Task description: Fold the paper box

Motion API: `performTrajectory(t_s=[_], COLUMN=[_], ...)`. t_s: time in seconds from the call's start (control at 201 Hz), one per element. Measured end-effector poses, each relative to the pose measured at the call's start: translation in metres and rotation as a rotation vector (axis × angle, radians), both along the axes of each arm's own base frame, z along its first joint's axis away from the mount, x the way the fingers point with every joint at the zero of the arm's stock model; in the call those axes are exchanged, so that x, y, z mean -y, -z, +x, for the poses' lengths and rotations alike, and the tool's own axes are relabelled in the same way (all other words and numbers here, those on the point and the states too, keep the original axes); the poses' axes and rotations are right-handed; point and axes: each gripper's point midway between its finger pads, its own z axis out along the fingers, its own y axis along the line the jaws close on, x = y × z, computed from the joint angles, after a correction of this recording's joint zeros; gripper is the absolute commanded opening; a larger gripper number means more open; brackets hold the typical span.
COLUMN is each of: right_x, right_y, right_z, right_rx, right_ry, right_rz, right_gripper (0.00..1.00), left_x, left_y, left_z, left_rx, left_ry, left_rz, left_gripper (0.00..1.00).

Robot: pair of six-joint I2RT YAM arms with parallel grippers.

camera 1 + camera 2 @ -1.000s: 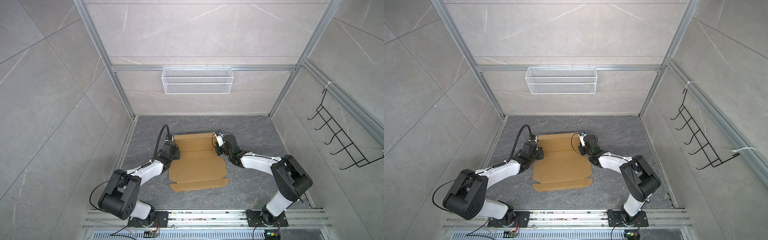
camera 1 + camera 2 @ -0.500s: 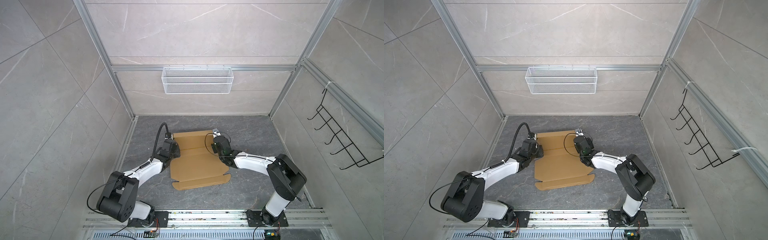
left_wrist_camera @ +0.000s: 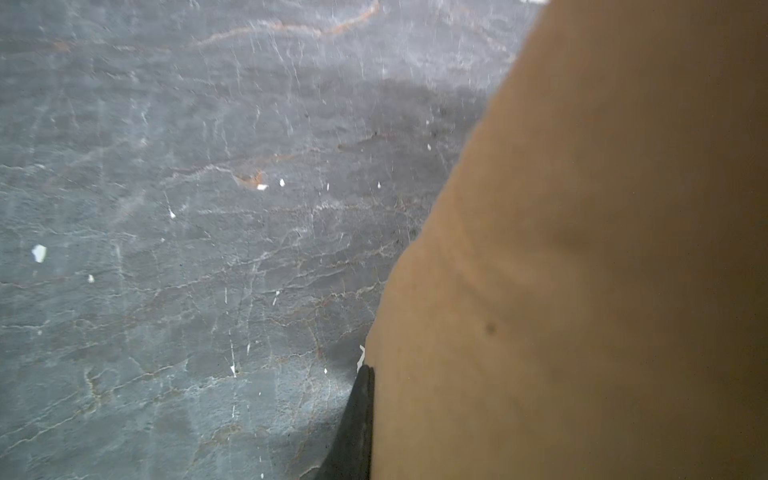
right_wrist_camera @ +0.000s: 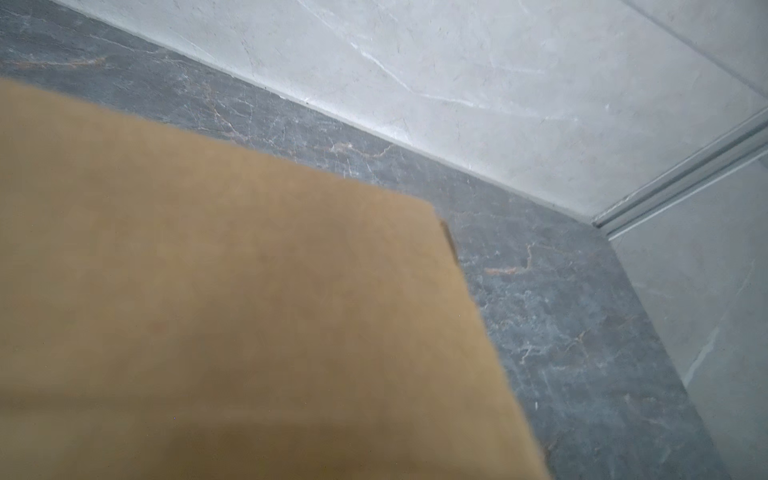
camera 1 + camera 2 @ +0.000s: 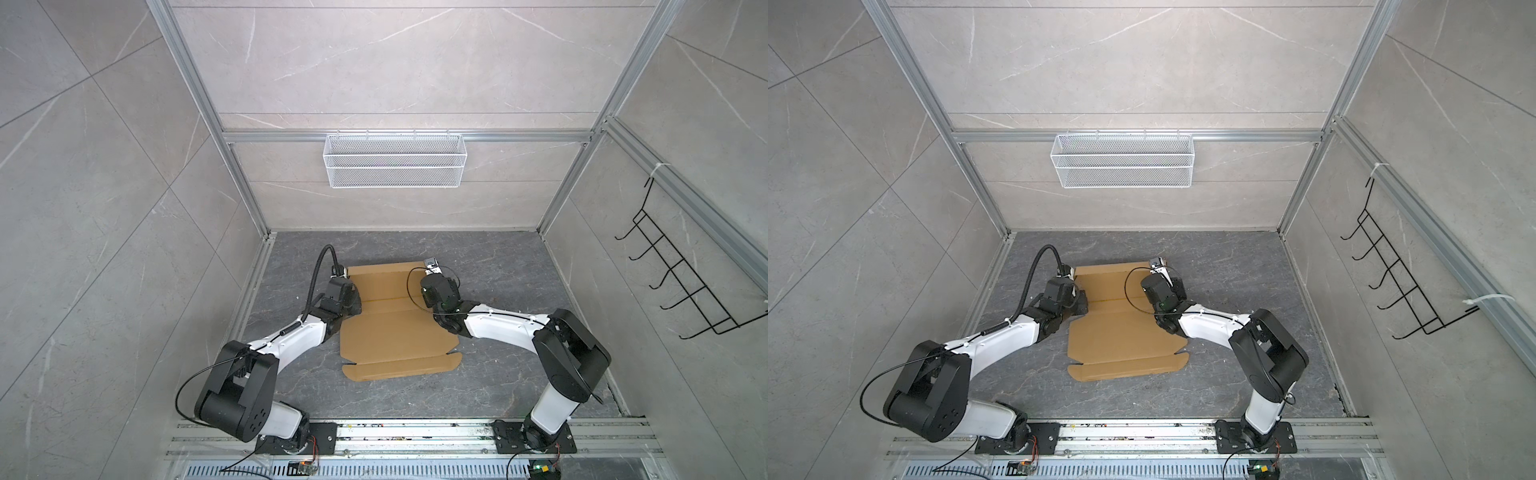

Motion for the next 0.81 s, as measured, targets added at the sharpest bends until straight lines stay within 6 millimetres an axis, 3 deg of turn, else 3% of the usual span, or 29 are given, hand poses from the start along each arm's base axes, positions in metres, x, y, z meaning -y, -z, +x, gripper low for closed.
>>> performTrajectory(t_s=[0.234, 0.398, 0.597, 0.811], right_x=[-0.001, 0.001, 0.005, 0.009], right_y=[0.020, 0.030, 0.027, 0.021], right_z=[-0.004, -0.003, -0.001, 0.001], right_rx=[-0.040, -0.054, -0.042, -0.035], right_ry=[-0.002, 0.012, 0.069, 0.106], right_rz=[0.016, 0.006, 0.050, 0.050], right_gripper=[0.32, 0.16, 0.00, 0.00], left_x=[0.001, 0.002, 0.003, 0.006], left_y=[0.010, 0.011, 0.012, 0.008], left_z=[-0.001, -0.002, -0.004, -0.001], left_rx=[-0.024, -0.027, -0.045, -0.037], left_ry=[0.017, 0.024, 0.030, 0.038], left_rz=[0.020, 0.019, 0.012, 0.001], left_gripper=[0.00, 0.00, 0.00, 0.00])
